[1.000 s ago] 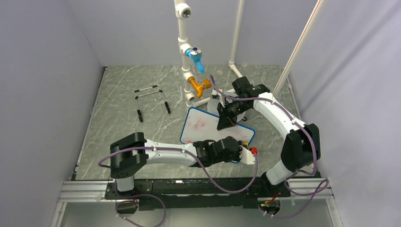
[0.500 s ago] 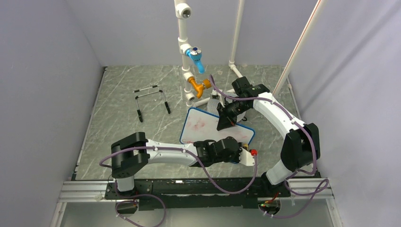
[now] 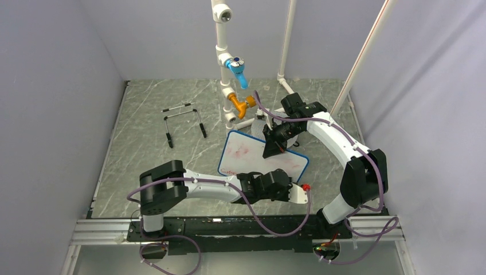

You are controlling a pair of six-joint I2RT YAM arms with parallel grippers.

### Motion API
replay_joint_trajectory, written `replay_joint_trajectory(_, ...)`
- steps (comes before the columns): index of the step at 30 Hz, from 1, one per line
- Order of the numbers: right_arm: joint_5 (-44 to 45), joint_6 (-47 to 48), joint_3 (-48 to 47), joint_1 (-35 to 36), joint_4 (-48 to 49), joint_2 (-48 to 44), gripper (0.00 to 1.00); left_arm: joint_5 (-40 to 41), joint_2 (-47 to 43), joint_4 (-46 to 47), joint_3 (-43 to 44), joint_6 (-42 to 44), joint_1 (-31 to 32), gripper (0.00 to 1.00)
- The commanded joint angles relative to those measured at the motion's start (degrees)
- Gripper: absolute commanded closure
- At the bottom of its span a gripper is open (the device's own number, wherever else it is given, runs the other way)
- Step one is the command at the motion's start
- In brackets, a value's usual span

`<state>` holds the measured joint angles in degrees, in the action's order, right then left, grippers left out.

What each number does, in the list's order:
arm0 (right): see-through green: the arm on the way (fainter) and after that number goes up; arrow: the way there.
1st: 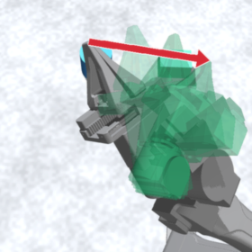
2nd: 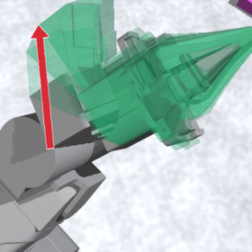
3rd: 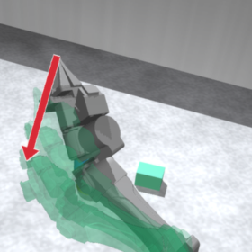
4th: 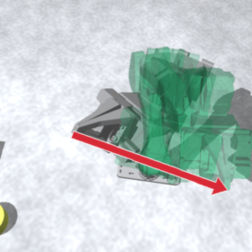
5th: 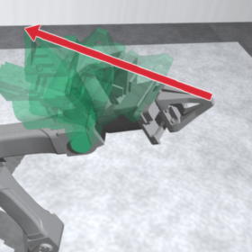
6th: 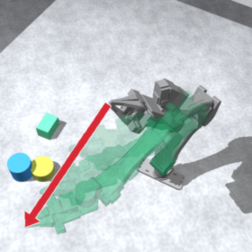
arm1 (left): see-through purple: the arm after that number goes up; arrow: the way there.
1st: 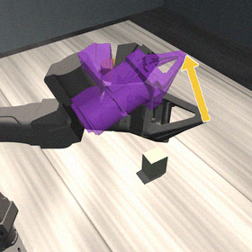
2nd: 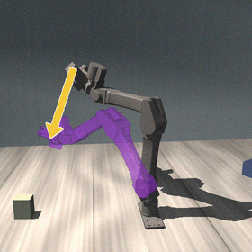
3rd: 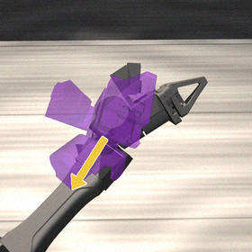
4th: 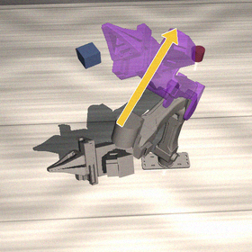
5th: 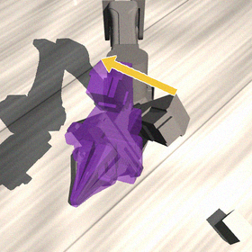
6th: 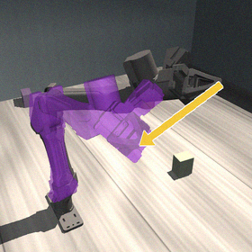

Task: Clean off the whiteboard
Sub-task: Erase the whiteboard at the center of the board.

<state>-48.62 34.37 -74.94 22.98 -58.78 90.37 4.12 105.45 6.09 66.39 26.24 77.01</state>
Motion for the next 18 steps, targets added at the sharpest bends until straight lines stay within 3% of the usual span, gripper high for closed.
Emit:
replay_joint_trajectory(1,-6.5,1.4,1.2,1.6,-2.2,0.8,1.0,2.7,3.0,-4.9,-2.8,-2.7,-1.8,1.0)
replay_joint_trajectory(13,-6.5,1.4,1.1,1.6,-2.3,0.7,1.0,3.6,1.6,-4.7,-4.6,-3.8,-1.9,1.0)
replay_joint_trajectory(18,-6.5,1.5,1.1,1.5,-2.3,0.7,1.0,7.5,0.2,-3.9,-5.4,-3.9,-3.1,1.0)
